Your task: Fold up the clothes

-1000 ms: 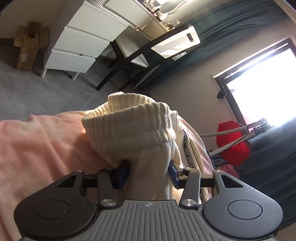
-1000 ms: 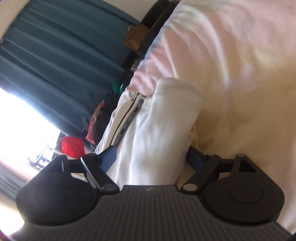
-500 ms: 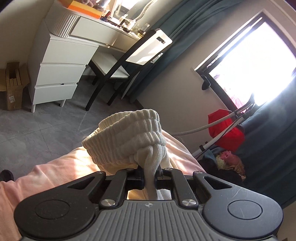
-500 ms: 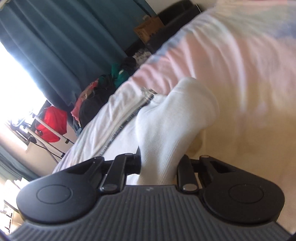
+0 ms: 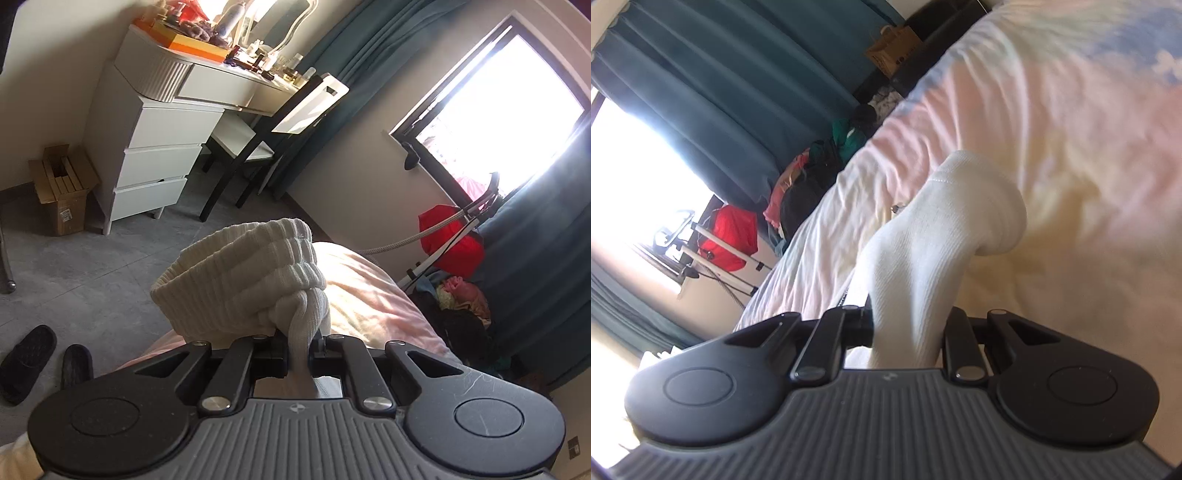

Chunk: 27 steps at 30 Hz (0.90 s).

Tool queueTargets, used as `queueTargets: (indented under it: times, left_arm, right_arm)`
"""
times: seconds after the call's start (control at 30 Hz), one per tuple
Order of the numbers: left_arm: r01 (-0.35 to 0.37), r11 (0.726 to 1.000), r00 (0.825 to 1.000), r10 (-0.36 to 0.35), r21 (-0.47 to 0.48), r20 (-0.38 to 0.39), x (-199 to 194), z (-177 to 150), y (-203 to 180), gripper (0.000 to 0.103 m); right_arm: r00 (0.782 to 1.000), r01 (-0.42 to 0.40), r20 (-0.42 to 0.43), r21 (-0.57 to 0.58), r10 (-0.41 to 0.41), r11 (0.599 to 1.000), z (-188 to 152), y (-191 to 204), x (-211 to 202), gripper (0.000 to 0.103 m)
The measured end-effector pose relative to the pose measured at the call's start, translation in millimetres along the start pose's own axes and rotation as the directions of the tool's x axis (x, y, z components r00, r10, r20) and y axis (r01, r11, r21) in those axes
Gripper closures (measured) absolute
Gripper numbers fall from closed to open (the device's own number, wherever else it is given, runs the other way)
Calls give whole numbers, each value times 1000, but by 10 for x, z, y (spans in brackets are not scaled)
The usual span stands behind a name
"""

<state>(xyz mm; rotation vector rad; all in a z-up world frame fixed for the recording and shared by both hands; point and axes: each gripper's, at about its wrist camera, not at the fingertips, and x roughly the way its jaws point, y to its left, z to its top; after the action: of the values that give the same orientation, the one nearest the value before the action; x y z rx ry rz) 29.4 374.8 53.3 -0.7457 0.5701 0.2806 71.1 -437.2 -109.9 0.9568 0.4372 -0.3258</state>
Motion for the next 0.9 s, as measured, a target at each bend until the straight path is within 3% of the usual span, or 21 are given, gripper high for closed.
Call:
queueTargets:
  times: [0.17,0.3,0.53,0.67,0.77,0.87,0.9]
  left_arm:
    - [-30,999,997,29,-13,-71,-283,-129,473,93]
    - [-54,998,994,56,18,-97,-340,-348,748,92]
    - [-76,997,989,77,17,-129,-267,-711,1089,86]
    - [-47,999,986,51,27,-158,-272,-834,1229,83]
    - [-30,997,985,41,68,-169,-334,-902,1242,73]
    - [-26,992,983,47,120,-177,-419,-976,1207,55]
    - [-41,989,983,65,141,-170,-462,-999,1177,43]
  right_arm:
    - [1000,9,-26,85,-7,996,-193,-169,-220,84]
    - [999,18,-29,80,-16,997,-226,-203,-278,84]
    - [998,43,-56,110,-37,993,-259,-336,-237,84]
    - [998,18,-66,135,-9,991,-260,-409,-214,84]
    - [997,5,-83,168,9,986,-274,-492,-200,84]
    - [994,-19,-101,222,42,975,-287,-594,-177,83]
    - [992,-32,-107,247,60,969,-288,-631,-167,82]
